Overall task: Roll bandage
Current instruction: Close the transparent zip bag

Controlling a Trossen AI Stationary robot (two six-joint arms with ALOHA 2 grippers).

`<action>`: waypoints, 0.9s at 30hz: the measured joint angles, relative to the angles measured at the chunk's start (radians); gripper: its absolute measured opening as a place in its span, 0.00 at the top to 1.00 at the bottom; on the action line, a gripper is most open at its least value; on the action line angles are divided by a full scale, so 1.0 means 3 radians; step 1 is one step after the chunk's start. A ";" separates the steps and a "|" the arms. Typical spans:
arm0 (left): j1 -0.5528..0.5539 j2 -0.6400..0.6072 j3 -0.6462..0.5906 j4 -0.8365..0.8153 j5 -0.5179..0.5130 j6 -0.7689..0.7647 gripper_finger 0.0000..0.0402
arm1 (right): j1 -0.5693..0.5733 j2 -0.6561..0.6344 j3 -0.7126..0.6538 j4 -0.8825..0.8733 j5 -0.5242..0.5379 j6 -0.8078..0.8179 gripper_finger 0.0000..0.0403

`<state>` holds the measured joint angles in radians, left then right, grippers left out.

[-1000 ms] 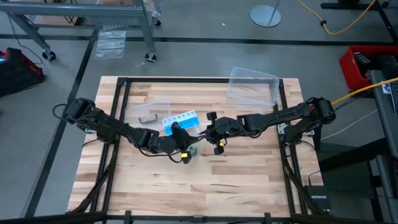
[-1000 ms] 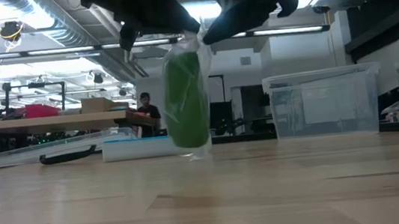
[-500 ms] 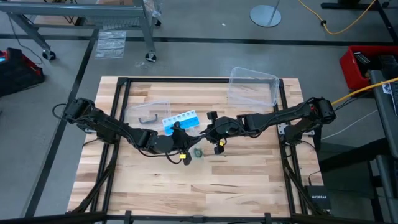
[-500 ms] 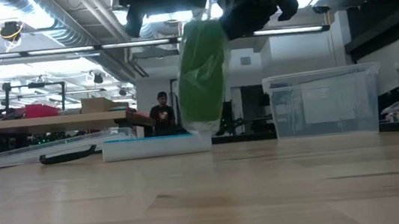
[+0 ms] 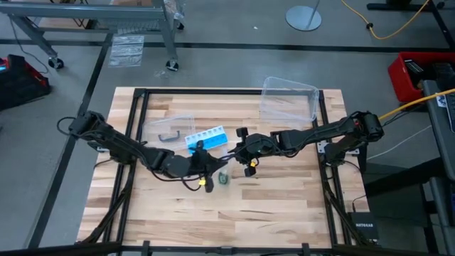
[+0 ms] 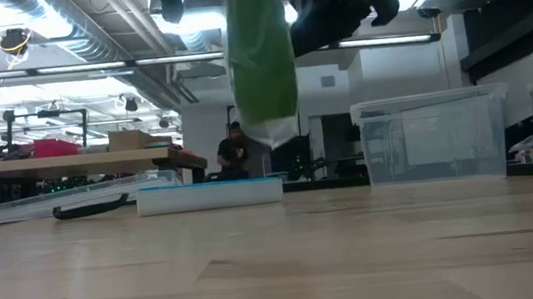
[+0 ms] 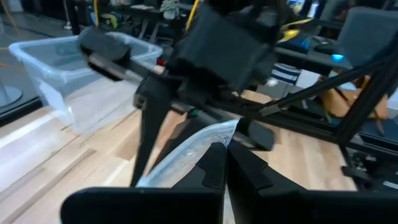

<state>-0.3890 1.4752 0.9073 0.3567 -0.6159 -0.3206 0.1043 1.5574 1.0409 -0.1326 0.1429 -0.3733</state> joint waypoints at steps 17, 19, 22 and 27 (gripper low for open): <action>-0.0245 -0.0272 0.0000 0.0010 -0.0144 0.0239 1.00 | 0.0000 0.0000 0.0000 -0.0010 0.0014 -0.0006 0.92; -0.0274 -0.0297 0.0000 0.0008 -0.0156 0.0246 1.00 | 0.0000 0.0000 0.0000 -0.0009 0.0014 -0.0009 0.92; -0.0307 -0.0323 0.0000 -0.0003 -0.0185 0.0248 1.00 | 0.0000 -0.0001 0.0001 0.0024 0.0014 -0.0019 0.92; -0.0347 -0.0330 0.0000 -0.0019 -0.0295 0.0319 1.00 | 0.0000 -0.0001 0.0001 0.0110 0.0015 -0.0019 0.91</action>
<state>-0.4931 1.3762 0.9073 0.3510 -0.7044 -0.2248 0.1043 1.5570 1.0412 -0.0995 0.1474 -0.3790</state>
